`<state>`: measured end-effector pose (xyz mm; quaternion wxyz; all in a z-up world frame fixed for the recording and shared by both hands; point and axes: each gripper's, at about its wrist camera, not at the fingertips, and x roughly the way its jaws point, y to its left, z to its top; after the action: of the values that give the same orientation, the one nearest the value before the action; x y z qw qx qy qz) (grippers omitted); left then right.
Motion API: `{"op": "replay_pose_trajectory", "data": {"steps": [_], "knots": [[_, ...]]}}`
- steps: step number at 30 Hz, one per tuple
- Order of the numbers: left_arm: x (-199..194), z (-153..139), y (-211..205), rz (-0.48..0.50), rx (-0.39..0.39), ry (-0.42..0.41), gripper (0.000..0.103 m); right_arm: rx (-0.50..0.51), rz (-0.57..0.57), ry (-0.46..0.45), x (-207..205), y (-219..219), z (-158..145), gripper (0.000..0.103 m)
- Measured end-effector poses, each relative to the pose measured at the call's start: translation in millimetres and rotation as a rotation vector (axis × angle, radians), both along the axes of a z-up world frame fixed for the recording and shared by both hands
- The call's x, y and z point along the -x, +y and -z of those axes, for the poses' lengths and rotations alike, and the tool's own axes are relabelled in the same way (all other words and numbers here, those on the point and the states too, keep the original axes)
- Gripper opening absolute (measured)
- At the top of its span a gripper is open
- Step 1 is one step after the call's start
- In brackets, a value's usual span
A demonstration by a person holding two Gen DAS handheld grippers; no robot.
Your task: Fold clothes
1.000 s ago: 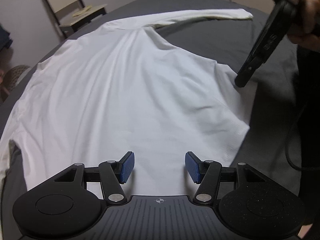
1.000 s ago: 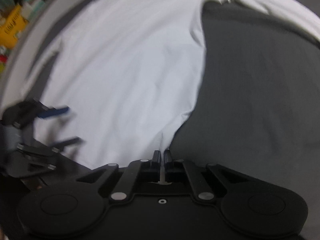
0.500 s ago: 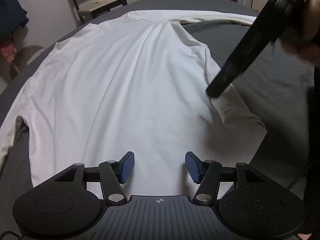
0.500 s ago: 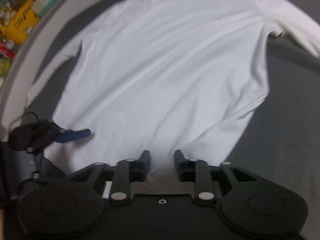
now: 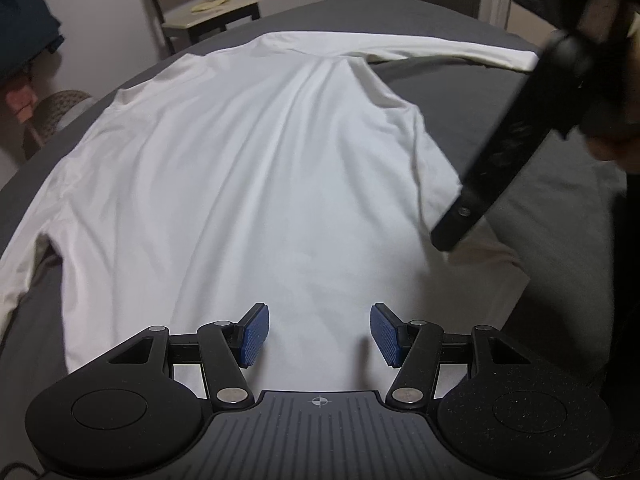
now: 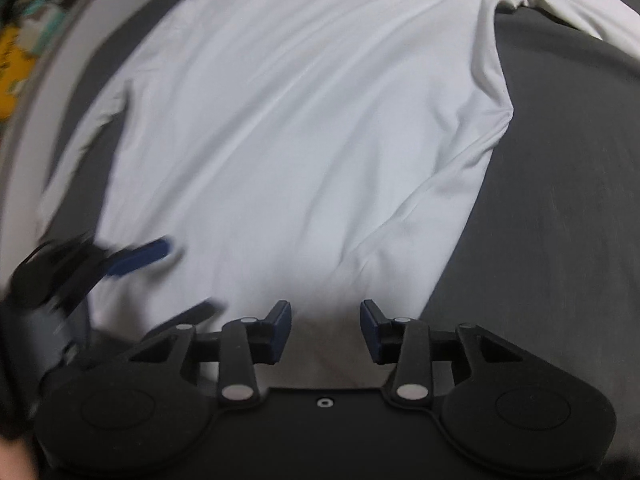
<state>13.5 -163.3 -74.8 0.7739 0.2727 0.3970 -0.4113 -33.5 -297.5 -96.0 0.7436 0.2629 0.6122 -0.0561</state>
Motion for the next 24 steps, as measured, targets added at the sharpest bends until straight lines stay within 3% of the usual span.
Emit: {"op": "replay_pose_trajectory", "data": {"steps": [2, 4, 7, 10, 13, 24], "knots": [[0, 0, 4, -0.007, -0.004, -0.003, 0.057, 0.036, 0.016, 0.031, -3, 1, 5, 0.02], [1, 1, 5, -0.006, -0.007, -0.005, 0.057, 0.047, 0.024, 0.034, 0, 1, 4, 0.012], [2, 0, 5, 0.013, -0.005, -0.014, 0.057, 0.035, 0.042, 0.024, 8, -3, -1, 0.008], [2, -1, 4, 0.028, 0.002, -0.014, 0.057, 0.009, 0.088, 0.032, 17, -7, -2, 0.009], [2, -2, 3, 0.033, 0.011, -0.013, 0.057, -0.006, 0.106, 0.035, 17, -5, 0, 0.021], [4, -5, 9, 0.011, 0.023, -0.017, 0.057, 0.1, 0.064, 0.08, -2, 24, 6, 0.023]]}}
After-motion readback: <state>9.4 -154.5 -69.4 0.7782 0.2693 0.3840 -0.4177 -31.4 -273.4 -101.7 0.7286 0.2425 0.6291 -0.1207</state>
